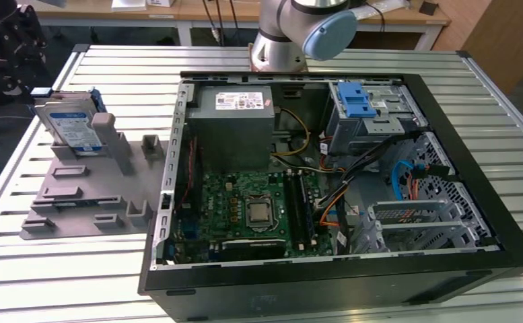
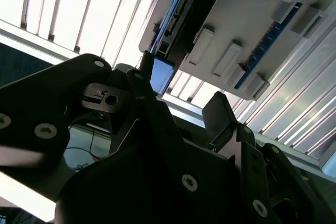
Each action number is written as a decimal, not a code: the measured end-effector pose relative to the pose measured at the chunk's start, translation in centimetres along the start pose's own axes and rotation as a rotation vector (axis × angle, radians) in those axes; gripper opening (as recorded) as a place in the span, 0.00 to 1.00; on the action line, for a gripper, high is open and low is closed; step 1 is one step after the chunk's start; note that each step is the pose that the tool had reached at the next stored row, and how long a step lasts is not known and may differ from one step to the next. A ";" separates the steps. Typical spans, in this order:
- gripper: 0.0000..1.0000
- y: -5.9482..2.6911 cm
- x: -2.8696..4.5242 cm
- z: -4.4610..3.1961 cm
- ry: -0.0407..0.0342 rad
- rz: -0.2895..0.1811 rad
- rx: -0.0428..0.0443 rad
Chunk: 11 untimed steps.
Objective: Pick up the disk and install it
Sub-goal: 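Pick up the disk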
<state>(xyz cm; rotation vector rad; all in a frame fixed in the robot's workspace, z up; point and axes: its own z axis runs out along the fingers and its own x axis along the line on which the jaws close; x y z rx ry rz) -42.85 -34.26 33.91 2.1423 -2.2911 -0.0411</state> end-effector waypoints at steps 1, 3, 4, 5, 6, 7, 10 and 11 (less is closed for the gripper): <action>0.65 0.10 -0.14 0.05 -0.0002 -0.001 0.0008; 0.65 0.21 -0.38 0.17 0.0000 -0.002 0.0008; 0.65 0.21 -0.47 0.22 0.0001 -0.003 0.0007; 0.65 0.21 -0.49 0.30 -0.0001 -0.008 0.0009; 0.65 0.22 -0.49 0.37 -0.0016 -0.018 0.0006; 0.65 0.22 -0.49 0.42 -0.0019 -0.031 0.0002; 0.65 0.23 -0.48 0.61 -0.0017 -0.068 -0.0002; 0.65 0.30 -0.47 0.70 -0.0016 -0.069 0.0007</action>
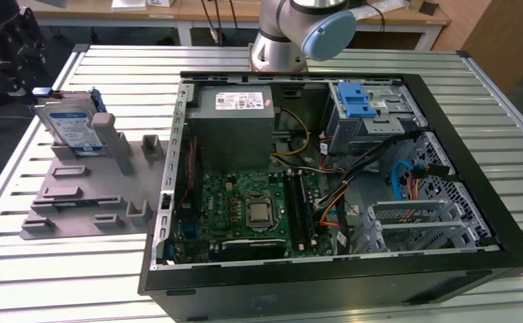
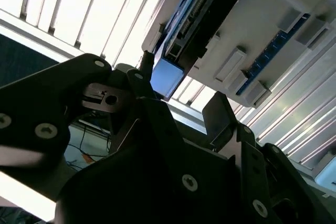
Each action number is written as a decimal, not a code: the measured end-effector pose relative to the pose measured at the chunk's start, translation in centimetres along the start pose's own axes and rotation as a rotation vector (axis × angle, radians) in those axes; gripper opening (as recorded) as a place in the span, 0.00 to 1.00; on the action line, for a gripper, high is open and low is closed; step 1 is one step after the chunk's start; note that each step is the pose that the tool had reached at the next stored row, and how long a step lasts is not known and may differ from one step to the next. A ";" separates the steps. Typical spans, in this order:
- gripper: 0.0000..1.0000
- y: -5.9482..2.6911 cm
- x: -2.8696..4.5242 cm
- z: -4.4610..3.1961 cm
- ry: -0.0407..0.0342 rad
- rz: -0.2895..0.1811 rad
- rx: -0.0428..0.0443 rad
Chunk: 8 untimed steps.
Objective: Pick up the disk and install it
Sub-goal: 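Pick up the disk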
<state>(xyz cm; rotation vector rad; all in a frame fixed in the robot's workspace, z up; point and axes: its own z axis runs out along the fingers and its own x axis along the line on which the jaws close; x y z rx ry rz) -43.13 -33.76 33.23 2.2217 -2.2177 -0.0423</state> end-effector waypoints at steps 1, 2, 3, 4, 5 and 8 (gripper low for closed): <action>0.65 0.08 0.00 0.09 0.0000 0.000 0.0023; 0.65 0.13 -0.03 0.19 0.0000 0.000 0.0050; 0.65 0.16 -0.05 0.27 -0.0001 0.000 0.0066; 0.65 0.17 -0.08 0.35 -0.0001 -0.001 0.0078; 0.65 0.18 -0.08 0.43 0.0000 -0.001 0.0087; 0.65 0.21 -0.09 0.73 0.0001 -0.005 0.0097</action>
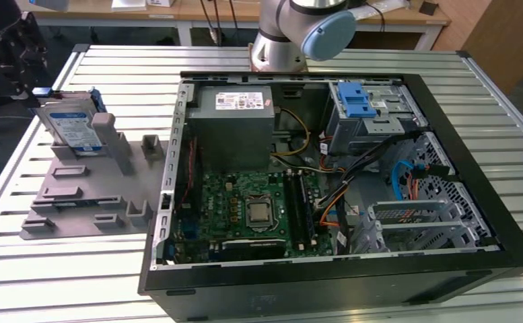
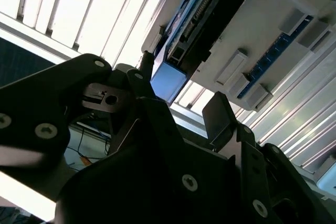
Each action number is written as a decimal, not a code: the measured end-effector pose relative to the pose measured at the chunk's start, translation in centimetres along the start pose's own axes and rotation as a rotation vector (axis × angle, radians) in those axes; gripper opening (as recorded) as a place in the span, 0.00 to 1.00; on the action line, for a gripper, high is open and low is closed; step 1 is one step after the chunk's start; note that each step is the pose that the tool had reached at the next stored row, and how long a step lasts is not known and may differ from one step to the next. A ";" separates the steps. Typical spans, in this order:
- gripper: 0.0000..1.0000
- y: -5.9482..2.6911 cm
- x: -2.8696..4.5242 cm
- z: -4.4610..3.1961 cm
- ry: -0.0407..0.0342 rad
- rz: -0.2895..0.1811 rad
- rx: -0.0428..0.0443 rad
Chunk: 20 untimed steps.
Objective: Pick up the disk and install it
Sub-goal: 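Pick up the disk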
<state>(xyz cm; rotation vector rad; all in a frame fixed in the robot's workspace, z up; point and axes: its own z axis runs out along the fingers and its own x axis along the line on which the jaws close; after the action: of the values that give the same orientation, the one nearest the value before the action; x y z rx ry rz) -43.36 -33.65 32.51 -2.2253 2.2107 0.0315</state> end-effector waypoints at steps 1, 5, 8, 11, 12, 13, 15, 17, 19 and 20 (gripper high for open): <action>0.65 0.00 -0.01 0.13 0.0001 -0.001 -0.0001; 0.65 0.07 -0.28 0.53 0.0000 -0.004 -0.0001; 0.65 0.22 -0.32 0.88 0.0001 -0.007 0.0001; 0.65 0.43 -0.37 1.23 0.0001 -0.011 0.0005; 0.63 0.46 -0.37 1.34 0.0001 -0.014 0.0006; 0.63 0.48 -0.37 1.43 0.0002 -0.017 0.0010; 0.56 0.49 -0.37 1.57 0.0003 -0.028 0.0022; 0.56 0.49 -0.37 1.73 0.0005 -0.036 0.0029; 0.56 0.50 -0.37 1.94 0.0005 -0.041 0.0029; 0.56 0.51 -0.37 2.04 0.0005 -0.041 0.0029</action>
<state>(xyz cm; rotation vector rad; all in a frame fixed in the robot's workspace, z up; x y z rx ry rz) -43.89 -33.25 30.48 -2.2684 2.1634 0.0275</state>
